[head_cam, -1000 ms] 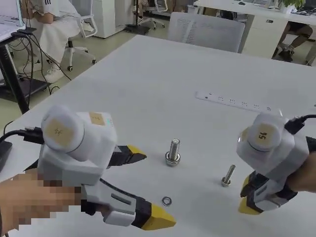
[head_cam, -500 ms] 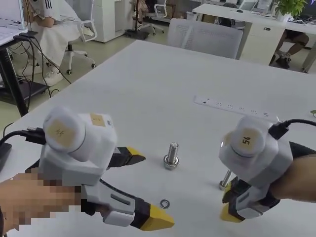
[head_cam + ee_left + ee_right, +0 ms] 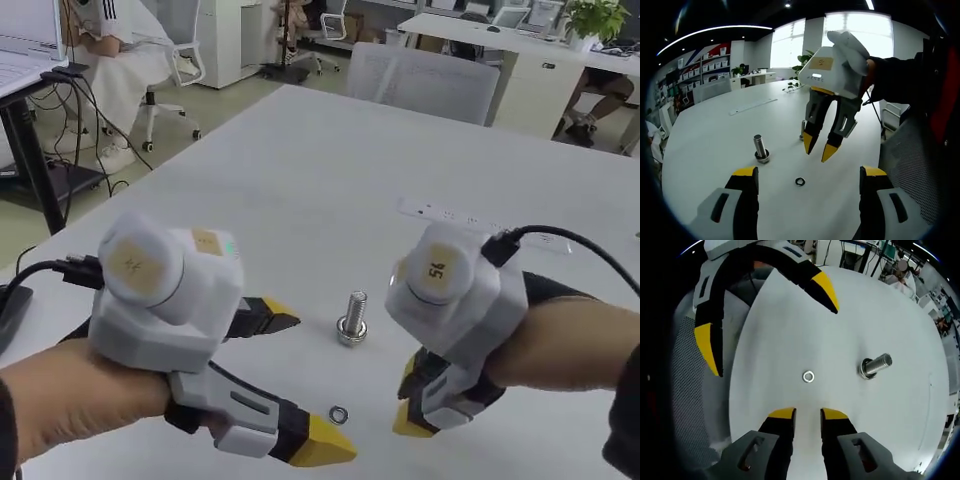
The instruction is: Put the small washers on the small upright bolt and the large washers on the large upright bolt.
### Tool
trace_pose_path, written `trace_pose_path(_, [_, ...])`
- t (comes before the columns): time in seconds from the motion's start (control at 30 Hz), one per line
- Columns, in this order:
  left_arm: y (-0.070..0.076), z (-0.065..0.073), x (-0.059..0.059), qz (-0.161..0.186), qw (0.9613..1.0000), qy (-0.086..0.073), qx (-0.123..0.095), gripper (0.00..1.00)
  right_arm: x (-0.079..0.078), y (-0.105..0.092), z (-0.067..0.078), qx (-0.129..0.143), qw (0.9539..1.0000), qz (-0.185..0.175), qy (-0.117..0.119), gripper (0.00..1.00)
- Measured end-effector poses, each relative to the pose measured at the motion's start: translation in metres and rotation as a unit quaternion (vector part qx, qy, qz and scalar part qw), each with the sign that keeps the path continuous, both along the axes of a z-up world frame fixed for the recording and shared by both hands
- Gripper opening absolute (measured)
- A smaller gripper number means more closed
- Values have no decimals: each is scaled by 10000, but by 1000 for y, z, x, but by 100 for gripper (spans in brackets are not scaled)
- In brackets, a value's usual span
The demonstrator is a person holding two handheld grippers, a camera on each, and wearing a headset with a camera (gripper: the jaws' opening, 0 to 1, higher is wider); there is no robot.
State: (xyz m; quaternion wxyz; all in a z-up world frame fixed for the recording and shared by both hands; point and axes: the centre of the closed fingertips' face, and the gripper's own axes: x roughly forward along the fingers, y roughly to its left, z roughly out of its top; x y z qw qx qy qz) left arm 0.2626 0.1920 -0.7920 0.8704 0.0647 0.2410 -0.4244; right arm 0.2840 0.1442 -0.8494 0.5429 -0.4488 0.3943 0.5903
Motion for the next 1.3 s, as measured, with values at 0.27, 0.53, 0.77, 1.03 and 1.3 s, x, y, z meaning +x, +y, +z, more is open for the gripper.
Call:
trace_pose_path(0.27, [1, -1, 0, -9, 10000, 7, -1, 83, -3, 19, -9, -50, 9997, 231, 27, 21])
trace_pose_path(0.53, [1, -1, 0, -20, 10000, 18, 2, 83, -3, 34, -18, -87, 9992, 379, 74, 21])
trace_pose_path(0.77, [2, -1, 0, -8, 10000, 23, 0, 83, -2, 40, -28, -161, 9987, 463, 100, 21])
trace_pose_path(1.03, [2, -1, 0, -3, 10000, 26, -7, 83, 0, 41, -32, -211, 9984, 524, 50, 20])
trace_pose_path(1.3, [2, -1, 0, 10, 10000, 34, -28, 83, -2, 42, -34, -231, 9980, 593, 13, 19])
